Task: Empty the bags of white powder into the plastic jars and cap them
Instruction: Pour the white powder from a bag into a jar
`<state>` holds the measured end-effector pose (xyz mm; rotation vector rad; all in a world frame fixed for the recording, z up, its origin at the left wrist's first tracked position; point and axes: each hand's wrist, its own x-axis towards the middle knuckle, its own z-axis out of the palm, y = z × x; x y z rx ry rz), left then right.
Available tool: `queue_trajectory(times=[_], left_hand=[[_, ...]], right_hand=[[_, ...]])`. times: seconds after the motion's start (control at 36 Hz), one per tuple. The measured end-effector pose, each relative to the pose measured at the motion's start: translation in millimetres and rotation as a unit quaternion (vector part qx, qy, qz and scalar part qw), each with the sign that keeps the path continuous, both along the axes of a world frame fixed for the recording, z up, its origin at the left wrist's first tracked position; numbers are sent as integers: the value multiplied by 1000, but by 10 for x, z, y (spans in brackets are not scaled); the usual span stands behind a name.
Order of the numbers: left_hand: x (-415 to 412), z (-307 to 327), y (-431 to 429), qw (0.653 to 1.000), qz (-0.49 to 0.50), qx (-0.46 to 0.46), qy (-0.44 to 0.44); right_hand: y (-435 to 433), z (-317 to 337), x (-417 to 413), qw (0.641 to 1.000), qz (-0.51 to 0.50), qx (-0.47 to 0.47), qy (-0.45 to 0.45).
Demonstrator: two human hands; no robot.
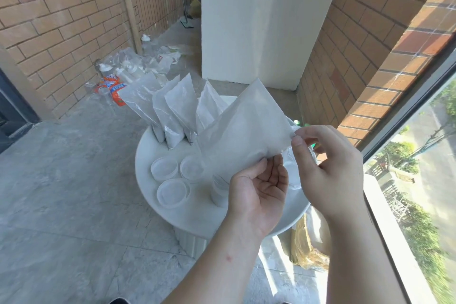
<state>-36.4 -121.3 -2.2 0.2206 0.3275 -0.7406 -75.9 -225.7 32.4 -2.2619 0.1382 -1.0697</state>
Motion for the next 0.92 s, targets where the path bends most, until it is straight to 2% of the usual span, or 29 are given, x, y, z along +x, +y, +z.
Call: queue_trajectory(times=[0.33, 0.61, 0.92], left_hand=[[18, -87, -30, 1000, -13, -2, -7], [-1, -64, -24, 1000, -19, -10, -16], [15, -97, -23, 999, -21, -9, -24]], right_hand=[[10, 40, -25, 999, 46, 13, 1], [-12, 16, -3, 999, 27, -18, -6], [1, 24, 6, 999, 42, -10, -3]])
